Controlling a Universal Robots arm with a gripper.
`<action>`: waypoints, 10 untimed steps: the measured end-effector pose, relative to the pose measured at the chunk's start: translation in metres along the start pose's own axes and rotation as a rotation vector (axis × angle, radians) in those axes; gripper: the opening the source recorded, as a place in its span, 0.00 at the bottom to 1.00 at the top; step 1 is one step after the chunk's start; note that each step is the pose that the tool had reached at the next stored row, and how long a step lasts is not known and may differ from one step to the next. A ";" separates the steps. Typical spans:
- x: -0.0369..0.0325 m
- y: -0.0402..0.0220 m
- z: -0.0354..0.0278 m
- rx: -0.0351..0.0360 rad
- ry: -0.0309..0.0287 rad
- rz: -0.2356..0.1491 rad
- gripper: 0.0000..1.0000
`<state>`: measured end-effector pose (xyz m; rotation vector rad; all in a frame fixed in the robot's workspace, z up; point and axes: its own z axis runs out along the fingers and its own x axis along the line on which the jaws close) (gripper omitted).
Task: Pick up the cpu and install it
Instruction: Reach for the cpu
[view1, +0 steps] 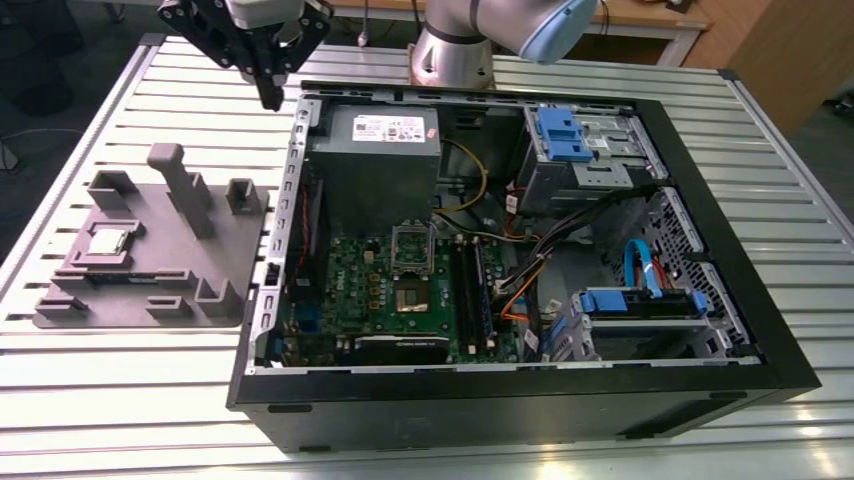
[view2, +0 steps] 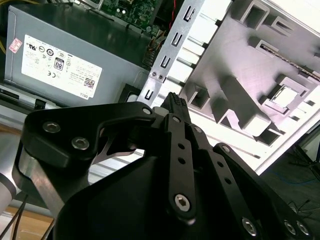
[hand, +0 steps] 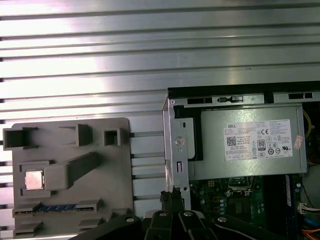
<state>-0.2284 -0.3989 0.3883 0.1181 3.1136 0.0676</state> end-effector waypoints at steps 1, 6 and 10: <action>0.0002 0.0000 0.0000 0.0000 0.0000 0.000 0.11; 0.0011 -0.0001 0.0000 0.0000 0.0000 0.000 0.11; 0.0019 -0.0001 0.0000 0.0000 0.0000 0.000 0.11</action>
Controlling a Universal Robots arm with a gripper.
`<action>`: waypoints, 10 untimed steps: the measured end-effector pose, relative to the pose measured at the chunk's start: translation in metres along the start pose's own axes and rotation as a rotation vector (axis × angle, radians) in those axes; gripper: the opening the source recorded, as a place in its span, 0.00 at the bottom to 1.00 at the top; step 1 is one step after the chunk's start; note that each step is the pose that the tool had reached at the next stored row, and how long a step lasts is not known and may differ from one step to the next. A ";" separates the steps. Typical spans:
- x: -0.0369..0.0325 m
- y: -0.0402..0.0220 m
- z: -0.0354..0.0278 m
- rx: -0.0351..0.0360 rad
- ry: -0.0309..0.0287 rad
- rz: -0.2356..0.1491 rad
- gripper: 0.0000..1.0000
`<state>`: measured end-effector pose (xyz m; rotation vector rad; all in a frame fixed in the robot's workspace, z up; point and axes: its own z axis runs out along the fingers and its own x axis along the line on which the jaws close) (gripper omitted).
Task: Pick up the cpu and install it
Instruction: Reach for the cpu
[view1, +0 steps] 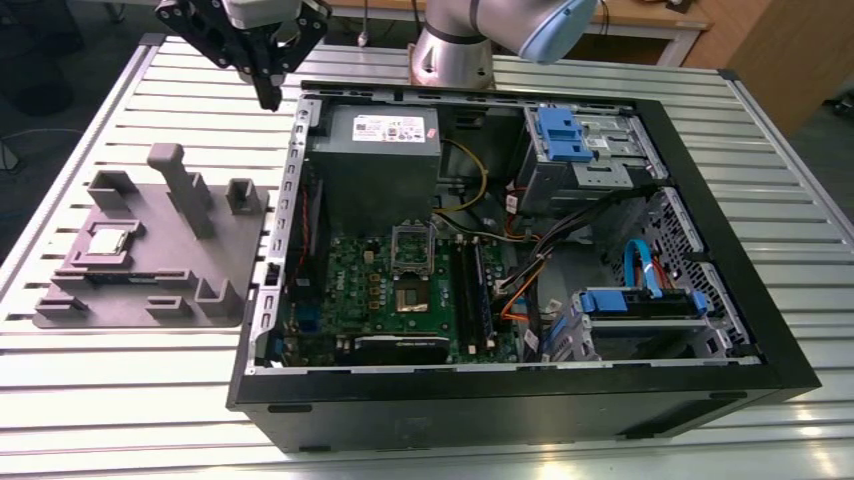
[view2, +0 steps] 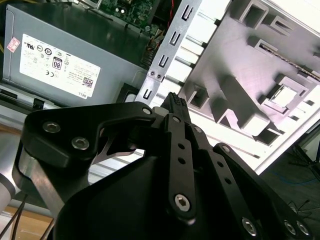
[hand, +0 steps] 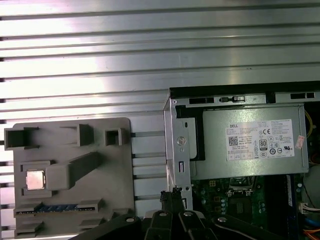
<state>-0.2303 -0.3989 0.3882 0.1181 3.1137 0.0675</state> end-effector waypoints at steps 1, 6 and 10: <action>0.0001 0.0000 0.0000 0.0000 -0.0001 0.000 0.11; 0.0010 -0.0001 0.0001 -0.0001 -0.0001 0.000 0.11; 0.0017 -0.0001 0.0001 -0.0001 0.0000 0.000 0.11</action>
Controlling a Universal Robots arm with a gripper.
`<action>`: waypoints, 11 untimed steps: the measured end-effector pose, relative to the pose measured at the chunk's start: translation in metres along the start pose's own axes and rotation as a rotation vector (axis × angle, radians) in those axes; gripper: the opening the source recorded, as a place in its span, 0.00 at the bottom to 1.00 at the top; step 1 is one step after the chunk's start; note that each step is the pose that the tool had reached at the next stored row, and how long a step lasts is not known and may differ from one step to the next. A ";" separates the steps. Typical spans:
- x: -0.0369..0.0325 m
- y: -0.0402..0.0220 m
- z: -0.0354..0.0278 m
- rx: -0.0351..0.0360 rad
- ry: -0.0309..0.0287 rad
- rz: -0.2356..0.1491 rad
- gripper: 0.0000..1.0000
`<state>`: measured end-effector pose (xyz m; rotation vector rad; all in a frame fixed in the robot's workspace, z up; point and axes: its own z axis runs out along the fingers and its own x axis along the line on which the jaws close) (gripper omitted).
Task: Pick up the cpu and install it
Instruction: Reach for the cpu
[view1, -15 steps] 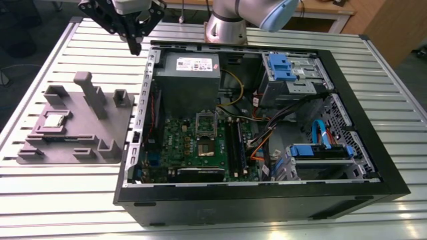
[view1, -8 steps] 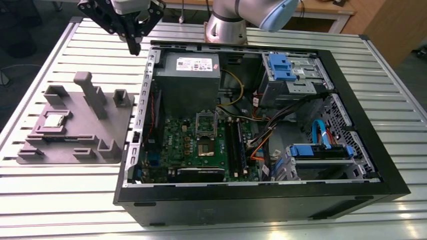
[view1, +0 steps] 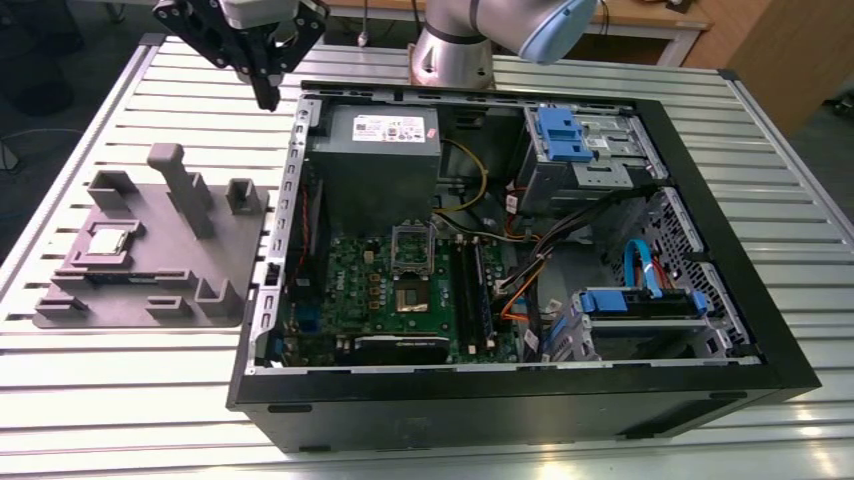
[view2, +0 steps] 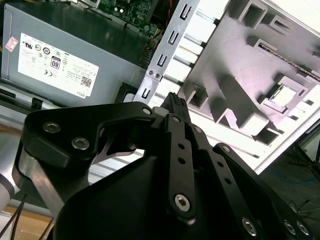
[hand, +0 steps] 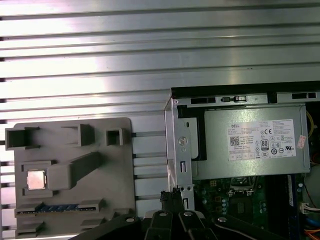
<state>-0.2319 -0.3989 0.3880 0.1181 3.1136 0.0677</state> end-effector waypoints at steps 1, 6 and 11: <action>0.0001 0.0000 0.0000 0.0001 0.0000 0.000 0.11; 0.0011 -0.0001 0.0000 0.0000 0.0000 0.000 0.11; 0.0022 -0.0002 0.0000 0.0000 0.0000 0.000 0.11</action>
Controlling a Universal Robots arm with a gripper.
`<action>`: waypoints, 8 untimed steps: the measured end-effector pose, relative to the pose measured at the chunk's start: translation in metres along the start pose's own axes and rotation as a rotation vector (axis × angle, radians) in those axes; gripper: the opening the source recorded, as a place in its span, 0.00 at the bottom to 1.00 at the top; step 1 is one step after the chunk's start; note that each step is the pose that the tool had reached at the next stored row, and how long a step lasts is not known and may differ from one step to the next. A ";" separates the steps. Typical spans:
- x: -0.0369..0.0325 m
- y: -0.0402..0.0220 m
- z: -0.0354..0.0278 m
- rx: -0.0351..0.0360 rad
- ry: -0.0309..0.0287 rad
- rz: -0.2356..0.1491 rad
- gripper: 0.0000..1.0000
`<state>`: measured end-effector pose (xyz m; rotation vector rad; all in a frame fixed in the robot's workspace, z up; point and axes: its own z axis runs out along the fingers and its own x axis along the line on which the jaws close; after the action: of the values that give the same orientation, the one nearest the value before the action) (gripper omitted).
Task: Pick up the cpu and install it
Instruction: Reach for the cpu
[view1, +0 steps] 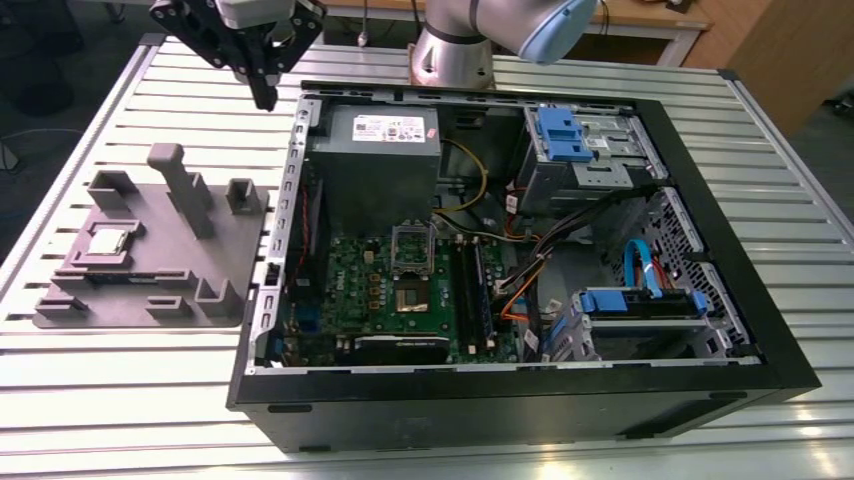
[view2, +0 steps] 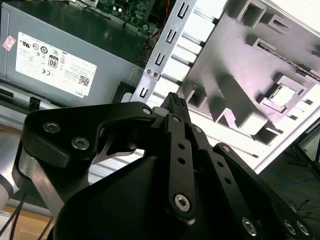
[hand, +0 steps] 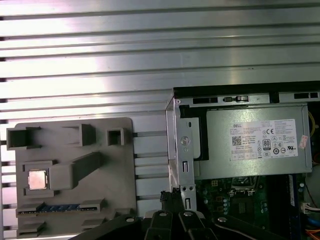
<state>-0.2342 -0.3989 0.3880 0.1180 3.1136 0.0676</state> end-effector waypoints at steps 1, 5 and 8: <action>0.0002 0.0000 0.0000 0.0000 0.0000 0.000 0.11; 0.0010 -0.0001 0.0000 0.0000 0.0000 0.000 0.11; 0.0018 -0.0001 0.0000 0.0000 0.0000 0.000 0.11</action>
<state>-0.2360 -0.3989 0.3880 0.1181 3.1136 0.0676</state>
